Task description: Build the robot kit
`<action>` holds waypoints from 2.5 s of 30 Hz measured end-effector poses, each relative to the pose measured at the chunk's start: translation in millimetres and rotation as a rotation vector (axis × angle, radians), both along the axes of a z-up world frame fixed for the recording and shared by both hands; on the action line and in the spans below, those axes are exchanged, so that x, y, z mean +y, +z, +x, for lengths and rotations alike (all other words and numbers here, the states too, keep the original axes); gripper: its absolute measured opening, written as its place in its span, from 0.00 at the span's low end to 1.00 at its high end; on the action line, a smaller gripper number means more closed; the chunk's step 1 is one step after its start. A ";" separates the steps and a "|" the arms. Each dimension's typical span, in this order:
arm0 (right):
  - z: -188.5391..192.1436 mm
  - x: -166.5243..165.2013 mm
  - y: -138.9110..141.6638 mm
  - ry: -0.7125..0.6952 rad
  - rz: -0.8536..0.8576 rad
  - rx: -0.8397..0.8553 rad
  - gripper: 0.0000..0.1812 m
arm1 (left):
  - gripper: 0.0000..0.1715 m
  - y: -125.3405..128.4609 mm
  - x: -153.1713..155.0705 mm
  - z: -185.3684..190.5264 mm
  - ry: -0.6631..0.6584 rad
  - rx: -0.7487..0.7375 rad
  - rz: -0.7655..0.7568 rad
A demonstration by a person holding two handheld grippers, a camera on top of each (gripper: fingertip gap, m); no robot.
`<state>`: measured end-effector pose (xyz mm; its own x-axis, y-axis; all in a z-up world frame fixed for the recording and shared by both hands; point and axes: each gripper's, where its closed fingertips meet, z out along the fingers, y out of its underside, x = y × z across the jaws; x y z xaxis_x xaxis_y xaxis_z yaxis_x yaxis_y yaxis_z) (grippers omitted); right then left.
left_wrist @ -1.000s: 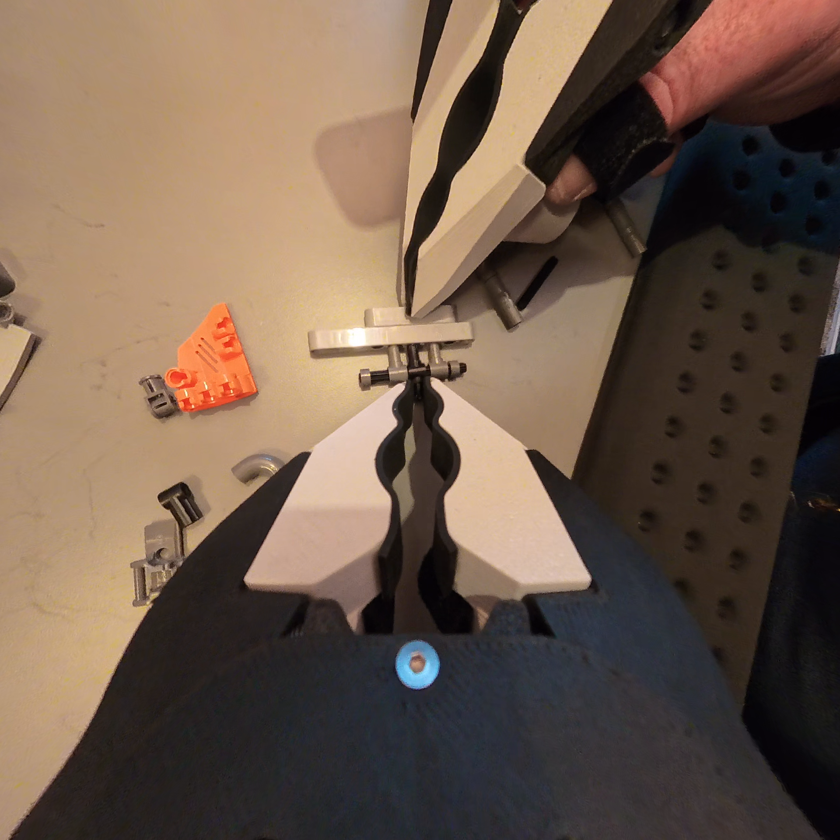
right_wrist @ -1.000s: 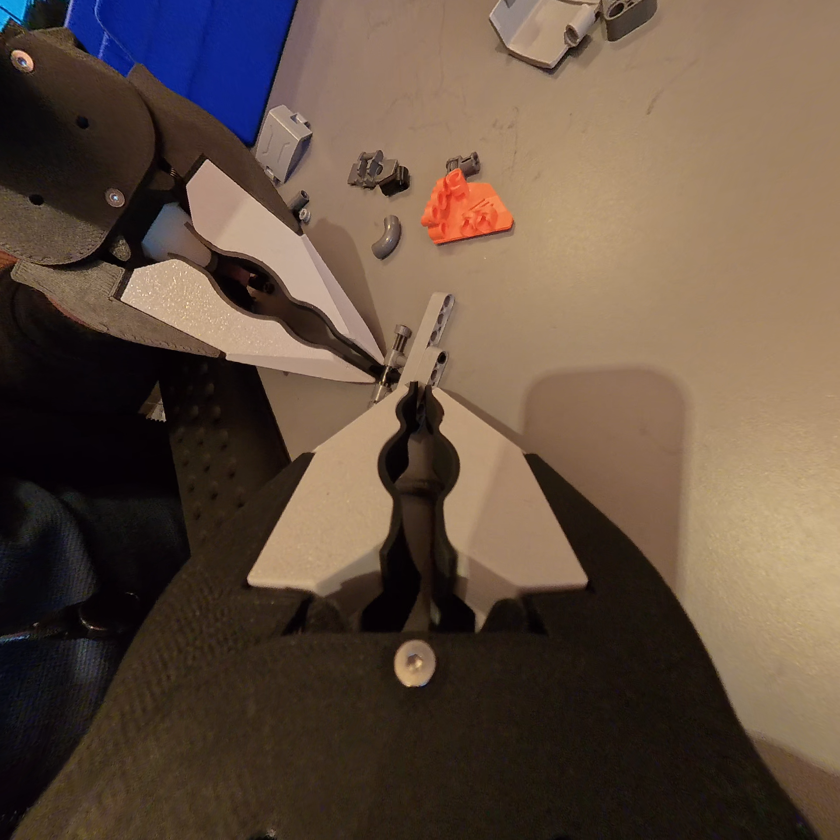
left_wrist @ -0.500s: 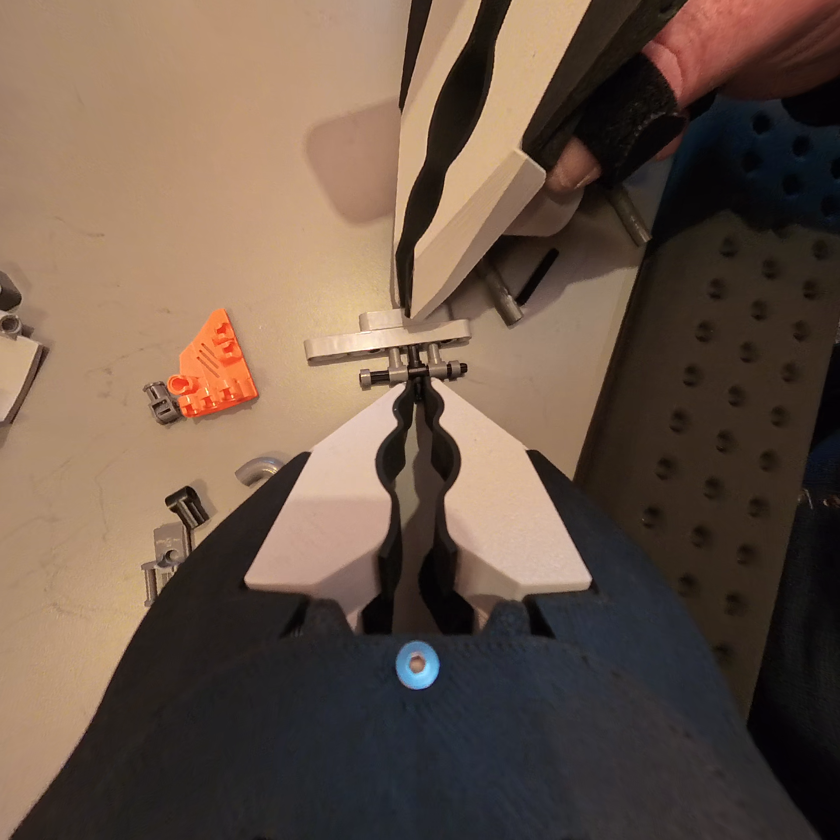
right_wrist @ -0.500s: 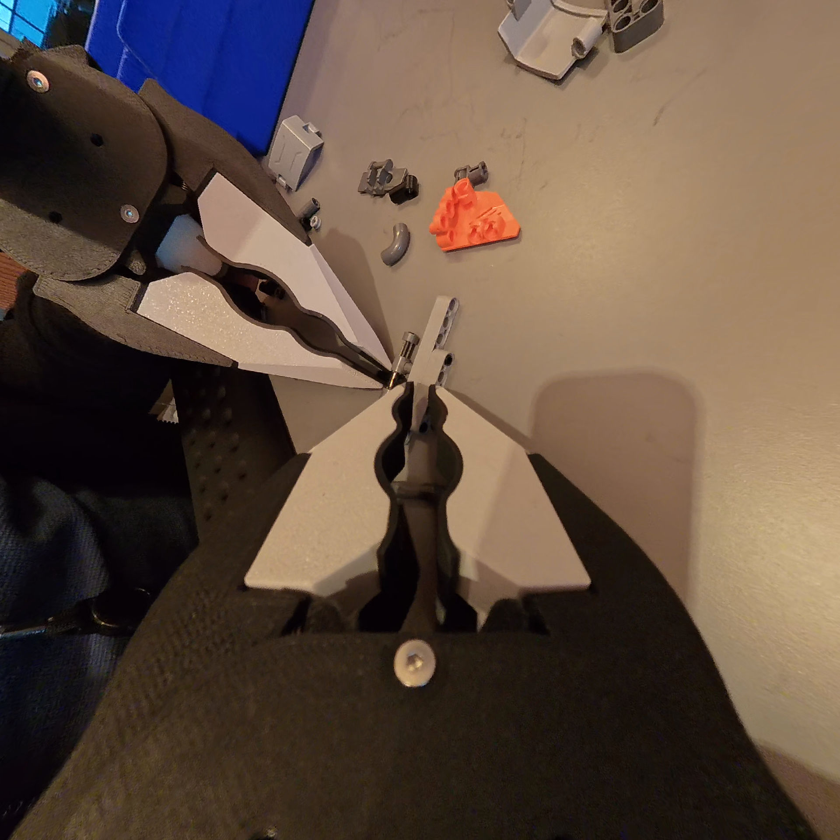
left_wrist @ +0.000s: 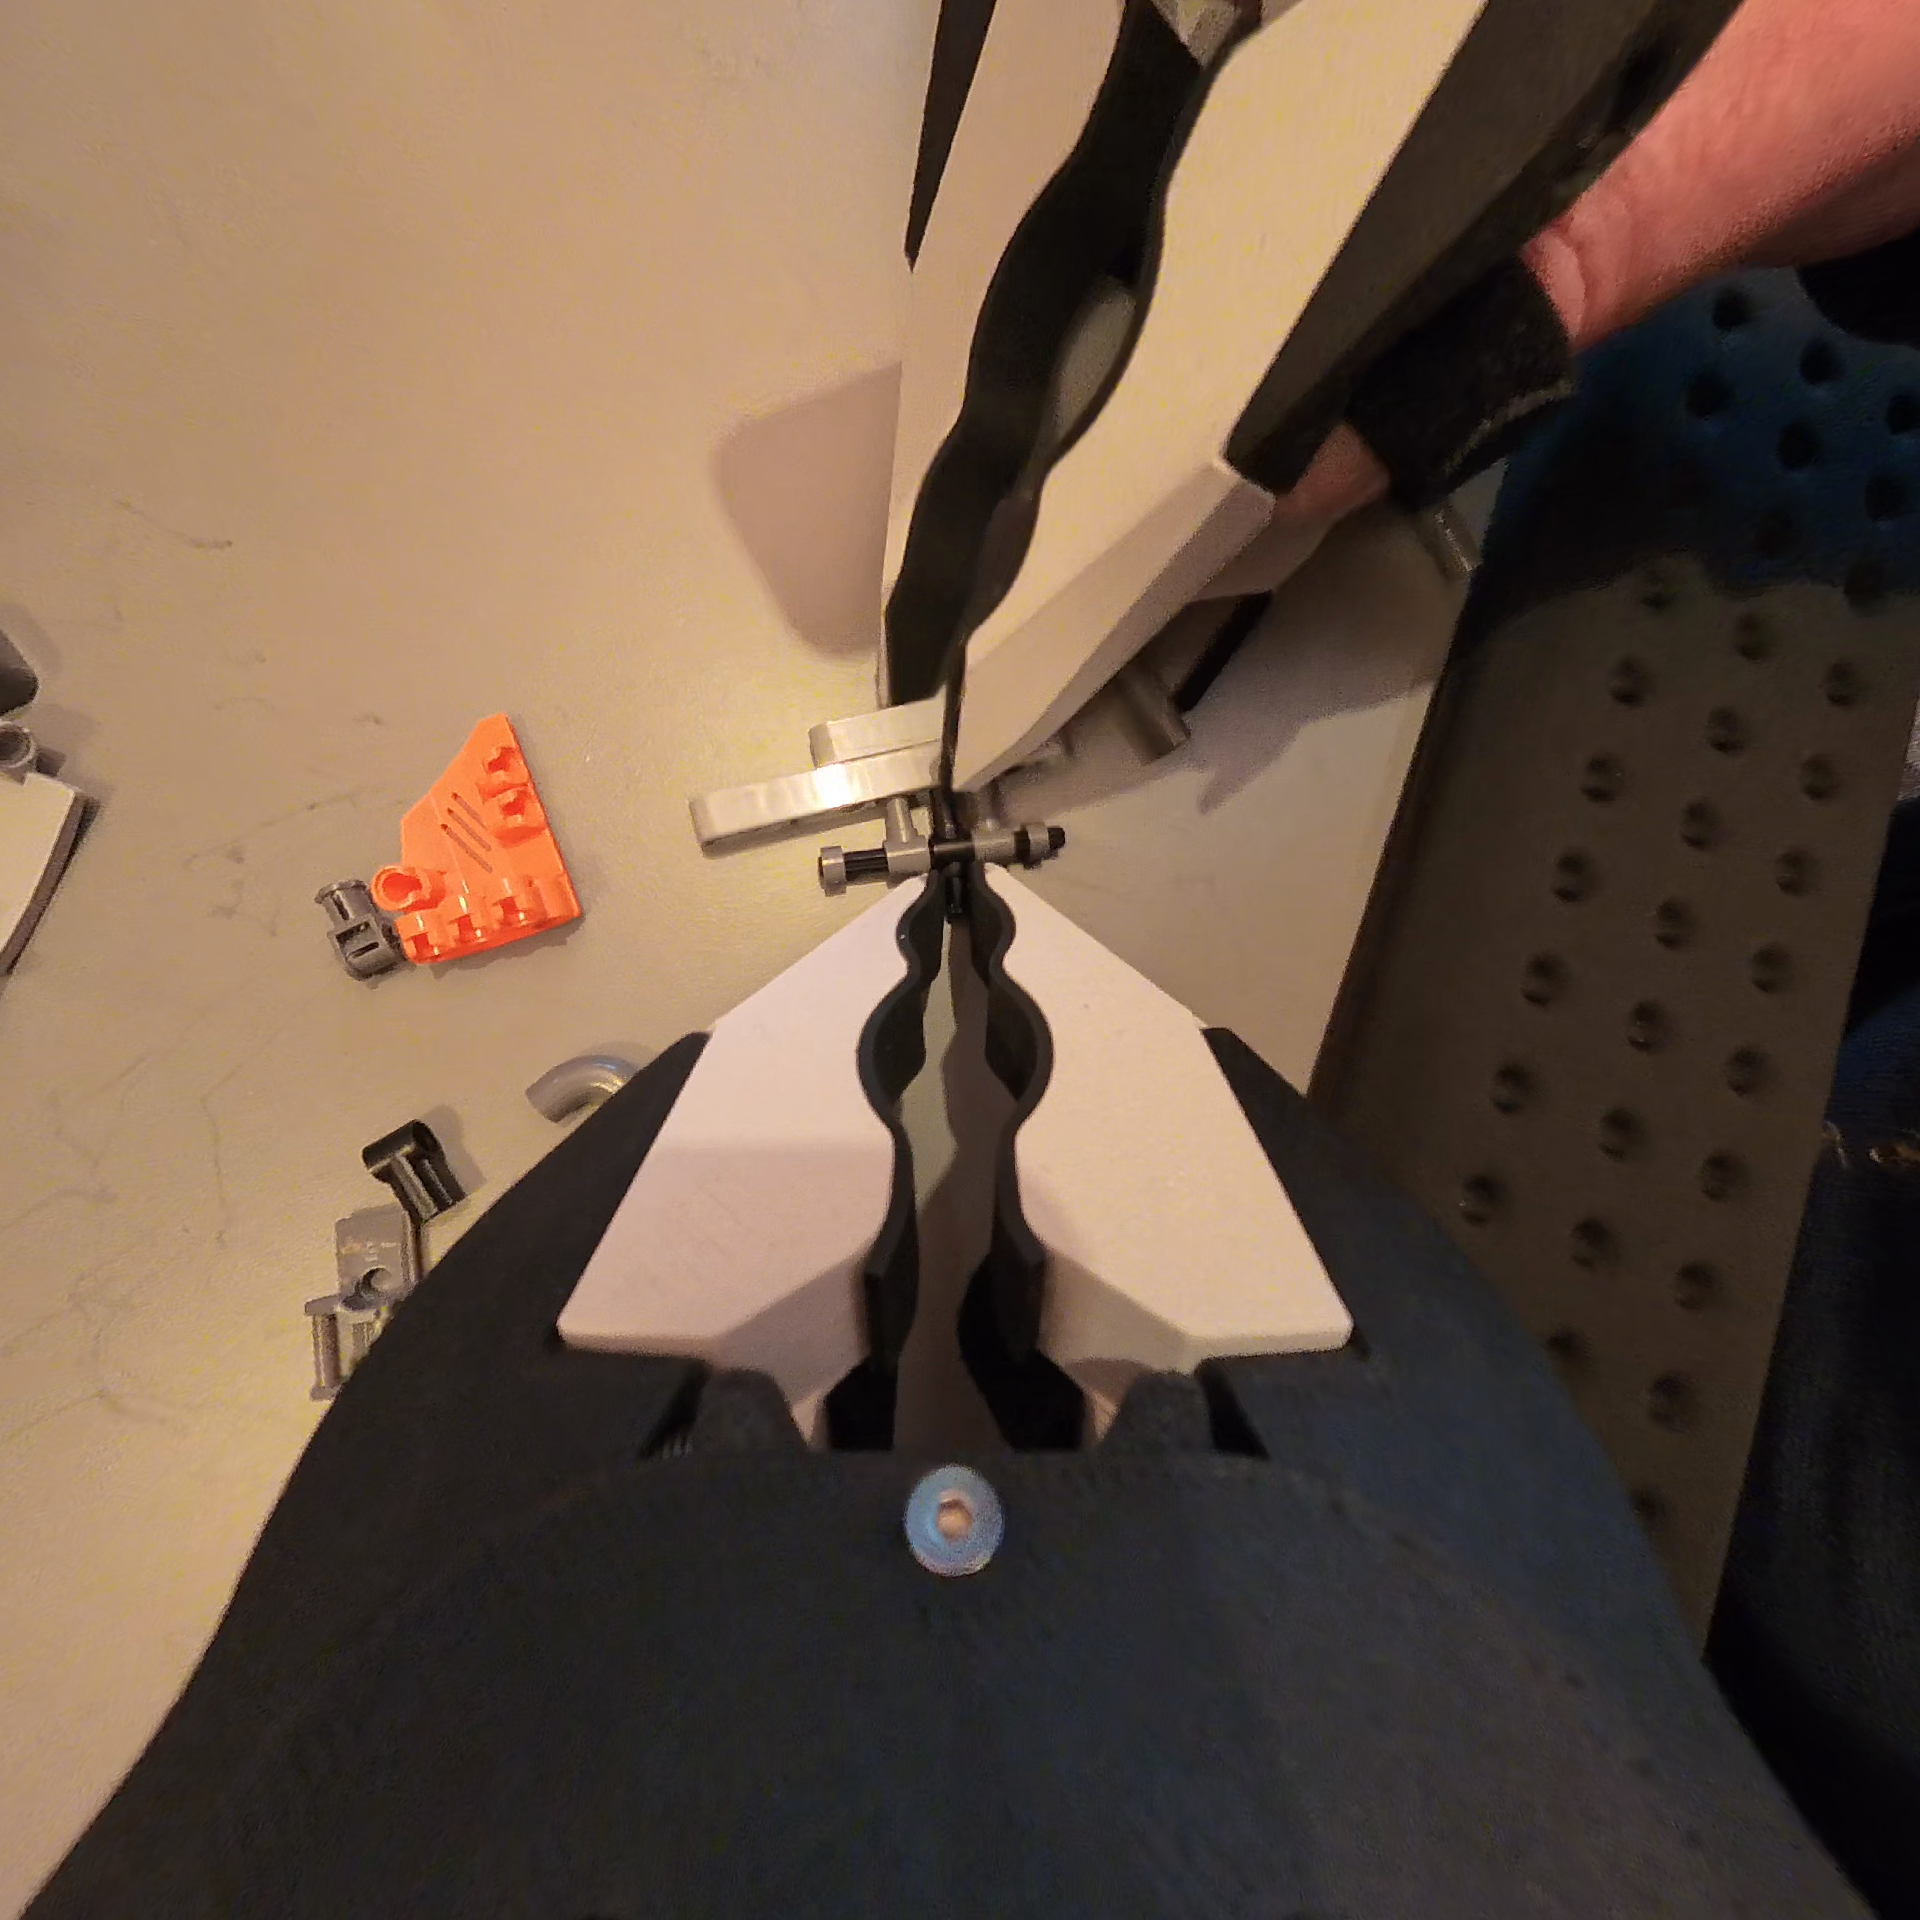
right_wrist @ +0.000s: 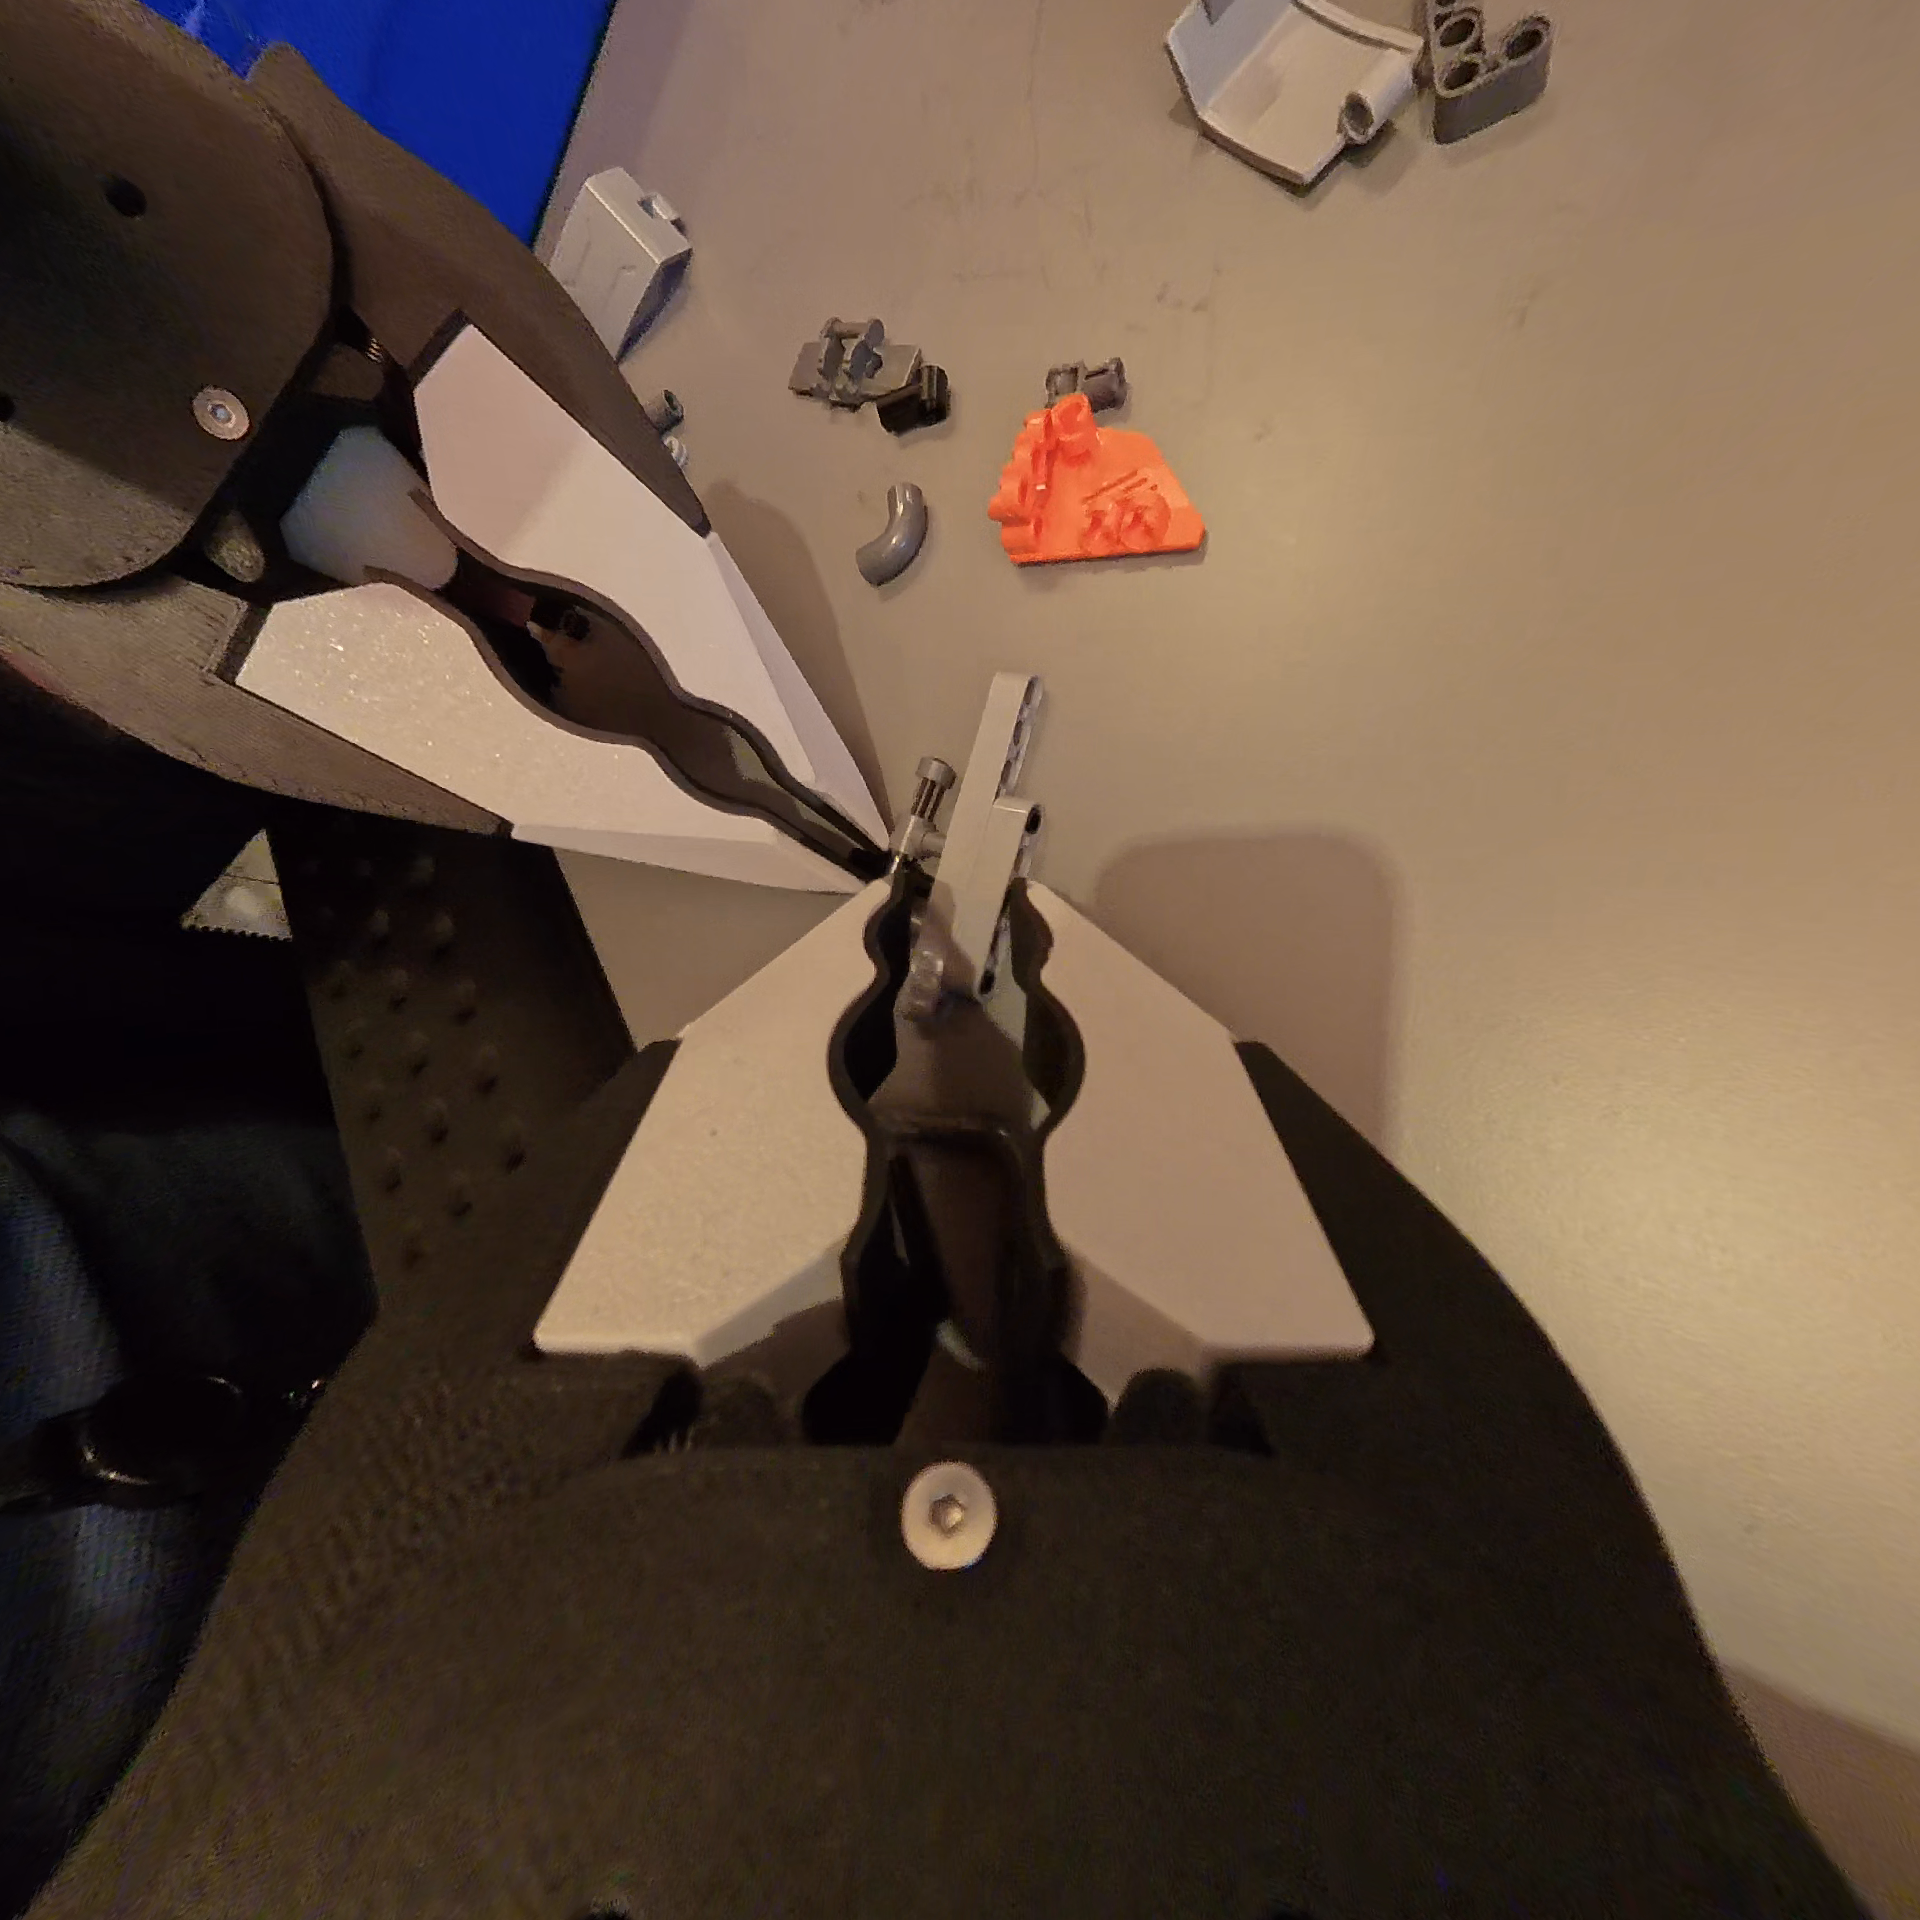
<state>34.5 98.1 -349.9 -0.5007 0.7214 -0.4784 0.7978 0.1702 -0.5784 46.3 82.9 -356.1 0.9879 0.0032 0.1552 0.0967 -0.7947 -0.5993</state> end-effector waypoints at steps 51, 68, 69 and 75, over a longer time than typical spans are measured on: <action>-1.3 8.9 -2.0 -0.085 0.031 0.050 0.05 | 0.00 0.6 8.2 -0.8 0.103 0.042 0.064; -7.3 10.1 -1.6 -0.102 0.030 0.093 0.01 | 0.00 1.0 10.8 0.9 0.094 -0.014 0.103; -8.1 9.9 -1.9 -0.101 0.030 0.094 0.01 | 0.00 1.1 10.9 0.8 0.094 -0.019 0.108; -10.9 11.3 -2.0 -0.089 0.099 0.177 0.00 | 0.00 1.4 11.3 0.4 0.105 -0.046 0.120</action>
<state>23.6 109.4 -351.9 -0.5030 0.8055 -0.3133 0.6999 0.1671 -0.6944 46.7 94.2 -354.7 0.9750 0.0849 0.2053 0.2048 -0.7015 -0.6826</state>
